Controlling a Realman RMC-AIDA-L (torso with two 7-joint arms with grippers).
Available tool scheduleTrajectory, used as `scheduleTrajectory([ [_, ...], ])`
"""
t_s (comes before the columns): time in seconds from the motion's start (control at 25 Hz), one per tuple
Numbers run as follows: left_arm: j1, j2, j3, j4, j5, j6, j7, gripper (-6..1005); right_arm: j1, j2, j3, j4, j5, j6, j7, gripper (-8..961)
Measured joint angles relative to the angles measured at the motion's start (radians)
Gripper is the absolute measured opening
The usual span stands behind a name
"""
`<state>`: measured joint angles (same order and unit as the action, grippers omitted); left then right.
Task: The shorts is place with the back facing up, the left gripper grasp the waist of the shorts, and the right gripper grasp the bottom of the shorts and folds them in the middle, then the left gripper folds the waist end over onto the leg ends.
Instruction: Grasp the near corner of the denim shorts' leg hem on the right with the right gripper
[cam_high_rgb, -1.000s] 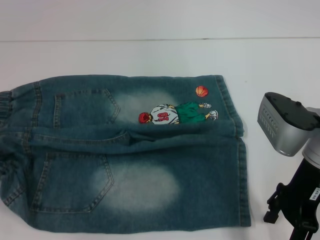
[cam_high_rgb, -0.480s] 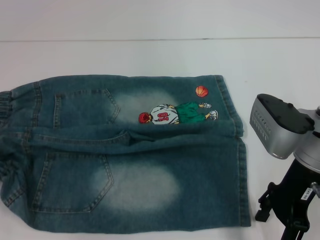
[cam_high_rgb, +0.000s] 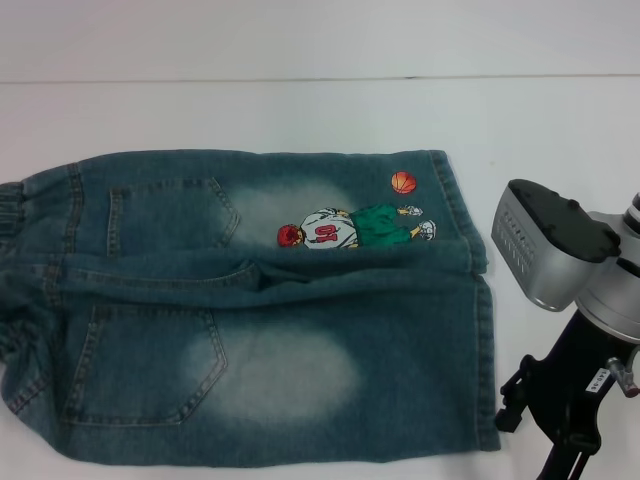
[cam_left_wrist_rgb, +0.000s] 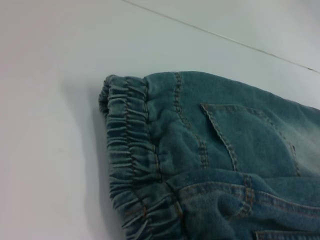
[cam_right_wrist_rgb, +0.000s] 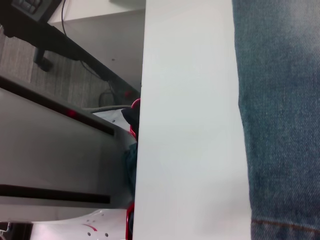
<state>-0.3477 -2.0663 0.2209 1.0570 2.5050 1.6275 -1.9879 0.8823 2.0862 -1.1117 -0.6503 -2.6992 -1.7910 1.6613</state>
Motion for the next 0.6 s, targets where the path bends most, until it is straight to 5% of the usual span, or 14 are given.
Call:
scheduleTrajectory([
  [0.6,0.000,0.000,0.002,-0.010,0.000,-0.009,0.003,51,0.003,0.000,0.007,0.007,0.045,0.006,-0.034,932],
])
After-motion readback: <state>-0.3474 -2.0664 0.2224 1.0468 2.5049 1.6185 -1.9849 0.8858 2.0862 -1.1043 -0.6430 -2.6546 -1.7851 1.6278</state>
